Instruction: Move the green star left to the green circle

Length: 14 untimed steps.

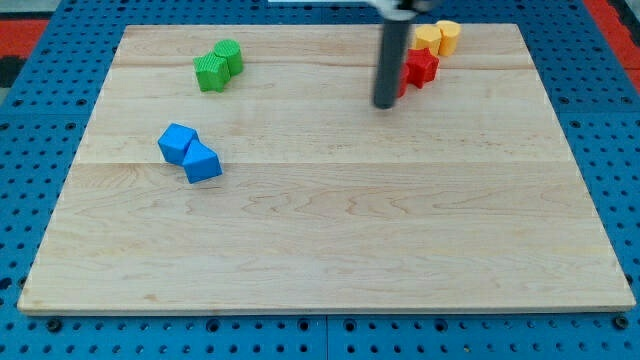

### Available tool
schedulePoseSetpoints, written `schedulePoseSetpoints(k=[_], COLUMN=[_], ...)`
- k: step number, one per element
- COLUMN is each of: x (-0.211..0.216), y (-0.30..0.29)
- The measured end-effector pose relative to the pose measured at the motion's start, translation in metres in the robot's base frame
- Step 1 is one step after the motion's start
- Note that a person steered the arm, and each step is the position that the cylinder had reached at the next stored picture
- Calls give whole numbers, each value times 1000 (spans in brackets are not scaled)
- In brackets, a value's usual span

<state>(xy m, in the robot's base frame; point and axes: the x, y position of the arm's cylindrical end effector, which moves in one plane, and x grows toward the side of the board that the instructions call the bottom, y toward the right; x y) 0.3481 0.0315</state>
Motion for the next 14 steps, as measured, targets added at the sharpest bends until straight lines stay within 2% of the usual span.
schedulePoseSetpoints(k=[1, 2, 3, 5, 7, 8, 9, 10, 11, 12, 13, 14], x=[0, -15, -52, -91, -99, -103, -124, -129, -93, -67, 11, -2], y=[-122, -204, -208, -210, -95, -72, -77, -36, -23, -102, -93, -164])
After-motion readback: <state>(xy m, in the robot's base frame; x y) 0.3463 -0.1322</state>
